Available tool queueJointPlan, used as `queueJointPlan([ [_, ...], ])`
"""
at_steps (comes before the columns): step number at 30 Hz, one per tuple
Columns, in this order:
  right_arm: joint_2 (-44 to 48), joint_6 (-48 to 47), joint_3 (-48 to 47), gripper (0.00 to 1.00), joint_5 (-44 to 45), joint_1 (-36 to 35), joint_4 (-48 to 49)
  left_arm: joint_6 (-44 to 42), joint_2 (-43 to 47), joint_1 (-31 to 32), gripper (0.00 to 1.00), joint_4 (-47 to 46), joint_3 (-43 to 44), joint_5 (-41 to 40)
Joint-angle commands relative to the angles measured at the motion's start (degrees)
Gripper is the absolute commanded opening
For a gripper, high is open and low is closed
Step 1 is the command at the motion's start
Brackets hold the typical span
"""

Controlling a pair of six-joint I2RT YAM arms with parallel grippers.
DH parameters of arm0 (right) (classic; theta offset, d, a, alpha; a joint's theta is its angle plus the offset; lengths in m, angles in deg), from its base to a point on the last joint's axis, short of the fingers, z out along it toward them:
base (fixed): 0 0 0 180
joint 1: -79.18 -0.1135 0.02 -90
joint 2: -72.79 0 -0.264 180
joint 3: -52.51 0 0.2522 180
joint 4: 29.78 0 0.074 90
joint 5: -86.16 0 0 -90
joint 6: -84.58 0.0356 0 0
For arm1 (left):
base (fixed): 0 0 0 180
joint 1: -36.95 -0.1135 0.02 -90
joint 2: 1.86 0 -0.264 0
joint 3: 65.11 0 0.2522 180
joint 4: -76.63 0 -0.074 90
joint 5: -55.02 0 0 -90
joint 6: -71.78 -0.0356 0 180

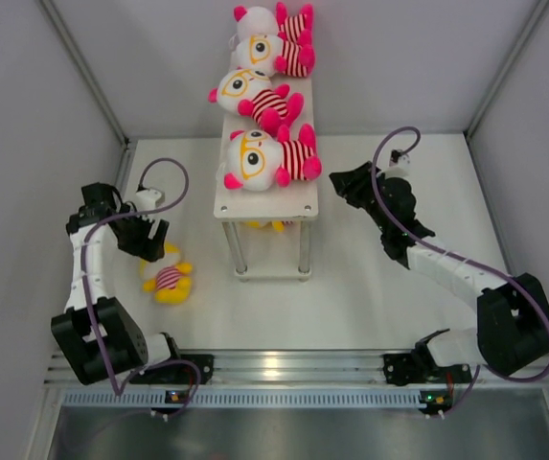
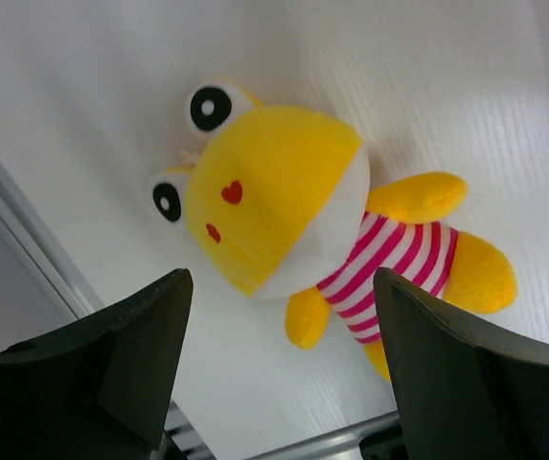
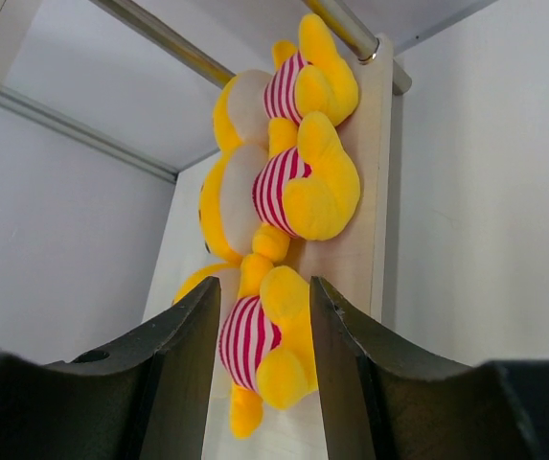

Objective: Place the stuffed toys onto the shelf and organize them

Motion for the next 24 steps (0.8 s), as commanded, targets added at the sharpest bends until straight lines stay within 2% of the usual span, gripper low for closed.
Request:
queueJointPlan([
  [1,1.01,-2.31,0.3,0.43,-4.73,2.2,2.44,-5.88,-3.22,0.01,0.82,0.05,4.48,8.63],
  [6,1.01,-3.27,0.13,0.44,-12.54,5.19,0.77,-10.89,-9.29,0.1,0.81,1.01,2.73,5.12],
  [9,2.15,-5.46,-0.49,0.44,-12.99,5.9,-0.72,-14.33,-9.92,0.19,0.81,3.83,0.37,7.31],
  [10,2.42,-6.08,-0.66,0.44,-12.82,5.9,-1.6,-14.5,-9.92,0.28,0.77,3.74,-0.17,7.49],
  [11,2.77,-6.96,-0.93,0.44,-12.73,5.98,-1.87,-15.03,-9.92,0.36,0.72,3.74,-0.78,7.58],
  [12,3.03,-7.23,-1.1,0.44,-12.73,5.9,-2.13,-15.21,-9.92,0.63,0.62,3.74,-1.74,7.67],
  [13,3.12,-7.49,-1.36,0.45,-12.73,5.9,-2.66,-15.03,-10.0,0.54,0.42,3.83,-2.1,7.76],
  [15,3.21,-7.93,-1.8,0.44,-13.25,5.98,-2.75,-13.55,-10.7,0.63,0.19,3.65,-2.02,7.84],
  [16,3.04,-7.93,-1.89,0.44,-13.52,5.9,-2.58,-11.28,-11.14,0.63,0.08,3.57,-1.5,8.28],
  [17,2.69,-7.85,-2.07,0.44,-13.78,5.9,-2.4,-9.16,-11.84,0.54,0.06,3.48,-0.62,8.89],
  [21,-0.38,-6.62,-2.95,0.44,-18.33,5.72,-0.38,6.47,-11.33,0.54,0.04,-1.26,6.05,12.32],
  [22,-0.83,-6.35,-3.21,0.44,-19.22,5.63,0.41,13.46,-10.8,0.45,0.04,-4.31,6.85,13.55],
  [24,-1.97,-5.91,-3.56,0.44,-21.5,4.67,3.64,20.01,-8.96,0.45,0.04,-7.41,8.08,14.26],
])
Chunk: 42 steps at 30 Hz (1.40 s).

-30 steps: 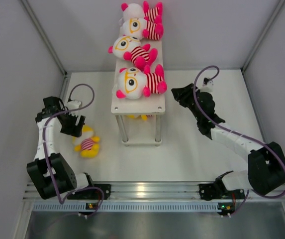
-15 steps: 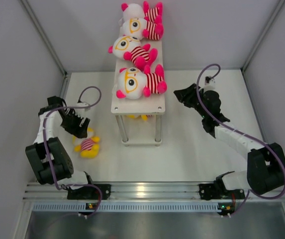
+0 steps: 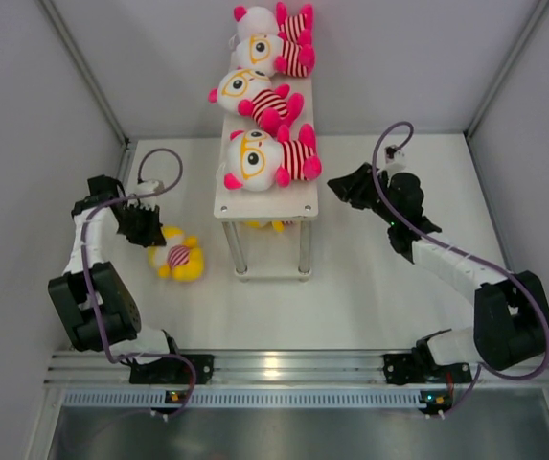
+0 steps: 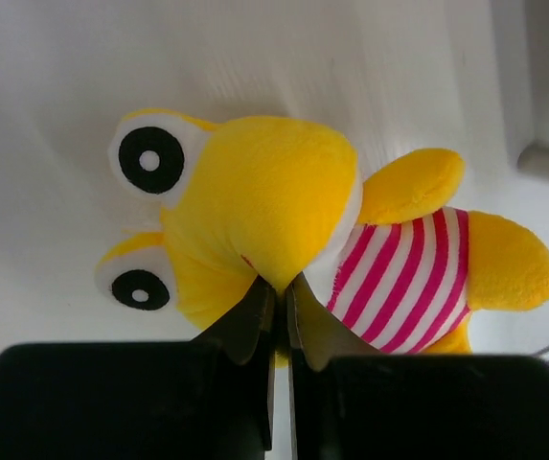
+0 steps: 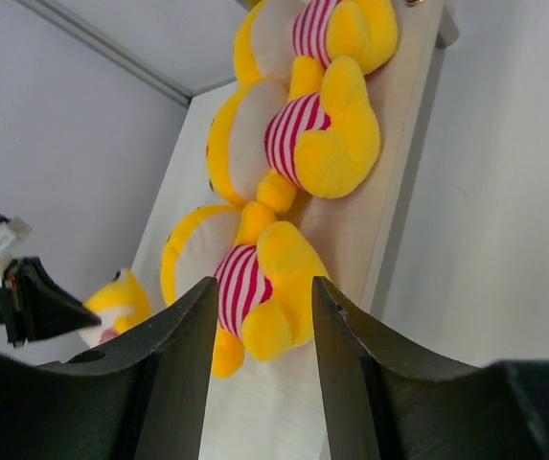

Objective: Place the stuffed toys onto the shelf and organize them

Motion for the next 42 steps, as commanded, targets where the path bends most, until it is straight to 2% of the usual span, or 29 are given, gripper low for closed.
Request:
queueJointPlan([
  [1,-2.08,0.32,-3.54,0.45,-5.73,-1.1,7.11,18.1,3.49,0.1,0.04,-9.88,4.68,5.56],
  [4,-5.86,4.61,-3.89,0.45,-10.56,-1.9,15.28,30.39,4.46,0.28,0.04,-12.45,5.29,6.44],
  [8,-11.75,8.14,-9.15,0.47,-14.61,-2.77,18.46,35.87,4.9,3.79,0.04,-14.82,7.05,1.89],
  [12,-17.01,9.19,-12.94,0.52,-16.46,-5.06,19.25,42.29,4.55,6.69,0.04,-17.64,8.37,1.18],
  [22,-22.39,15.61,-14.79,0.56,-19.45,-7.52,25.93,52.74,4.28,11.52,0.04,-23.79,10.39,0.73],
  [30,-29.68,18.59,-21.56,0.62,-22.35,-9.98,26.72,52.67,2.53,17.76,0.04,-23.79,13.82,-2.52],
  [36,-33.55,21.85,-23.41,0.64,-23.58,-11.47,29.8,52.93,1.47,19.26,0.04,-23.79,14.79,-3.4],
  [42,-34.87,21.33,-24.99,0.68,-24.2,-13.05,29.01,53.64,0.94,19.53,0.04,-23.79,15.93,-3.05],
])
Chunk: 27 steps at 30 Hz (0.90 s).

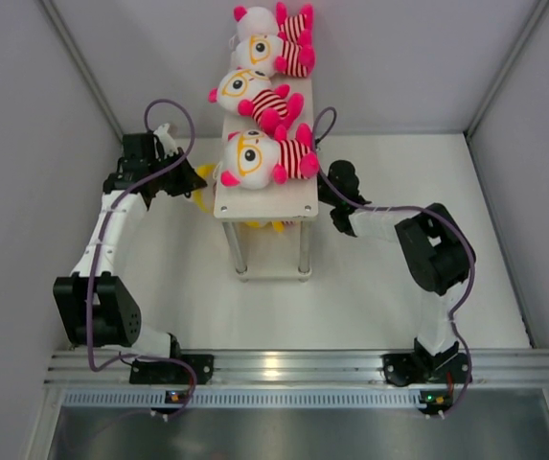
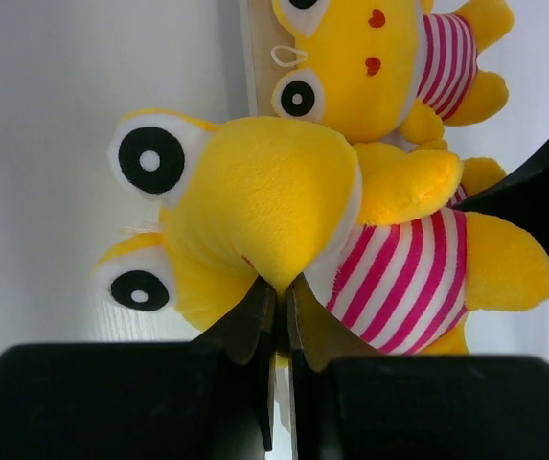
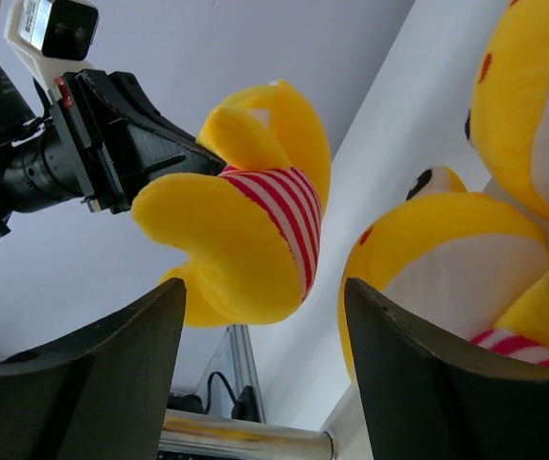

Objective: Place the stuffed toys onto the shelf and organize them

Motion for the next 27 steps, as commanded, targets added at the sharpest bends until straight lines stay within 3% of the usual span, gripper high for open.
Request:
queueJointPlan([
  [1,-0.51,0.01,-3.79,0.69,-1.6,-2.0,4.94,1.09,0.09,0.34,0.04,-2.88,3.14,-0.31],
  [17,-3.15,1.42,-5.28,0.67,-1.95,-2.97,4.51,1.97,-0.79,4.55,0.05,-3.76,2.88,4.16],
  [18,-2.97,1.42,-5.11,0.64,-1.86,-3.05,4.51,1.88,-0.44,4.56,0.05,-3.84,2.88,3.73],
  [22,-2.27,1.86,-4.49,0.2,-1.69,-2.79,4.6,0.48,0.26,4.56,0.06,-3.84,2.44,1.97],
  [24,-1.83,2.73,-3.88,0.09,-1.86,-2.18,4.68,-0.75,1.05,4.56,0.08,-3.76,2.35,1.0],
  [25,-1.66,3.09,-3.7,0.0,-2.38,-1.91,5.38,-2.41,1.4,4.56,0.13,-3.76,2.35,0.74],
  [27,-1.39,4.49,-2.91,0.0,-3.26,-1.3,7.22,-4.35,2.72,4.47,0.25,-3.76,2.35,-0.75],
])
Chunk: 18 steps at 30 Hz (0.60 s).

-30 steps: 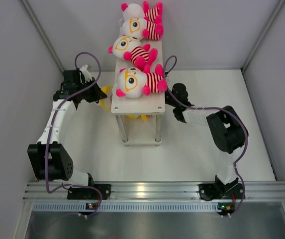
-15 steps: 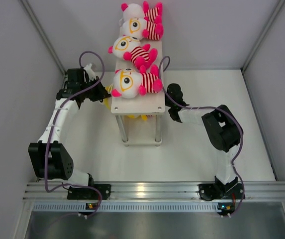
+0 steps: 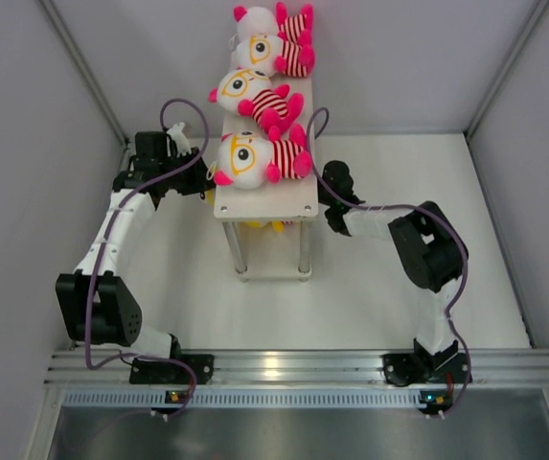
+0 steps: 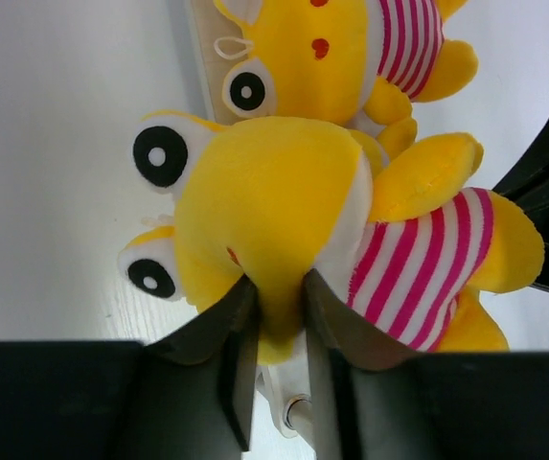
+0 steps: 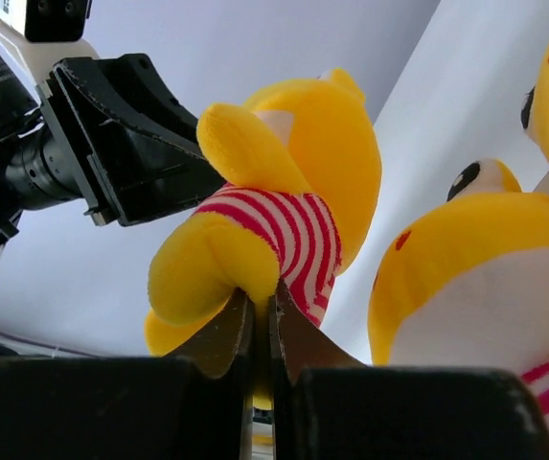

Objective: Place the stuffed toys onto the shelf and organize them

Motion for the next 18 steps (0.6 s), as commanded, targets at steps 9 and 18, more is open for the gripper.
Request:
queueJointPlan([
  [9,4.41,4.67,1.33,0.0,-9.4,1.31,11.22,-12.84,8.8,-0.34,0.66,-1.35,0.29,-8.64],
  [18,9.07,2.56,7.49,0.0,-12.05,1.4,9.64,-17.5,9.51,-0.61,0.68,4.81,-4.0,-6.61],
])
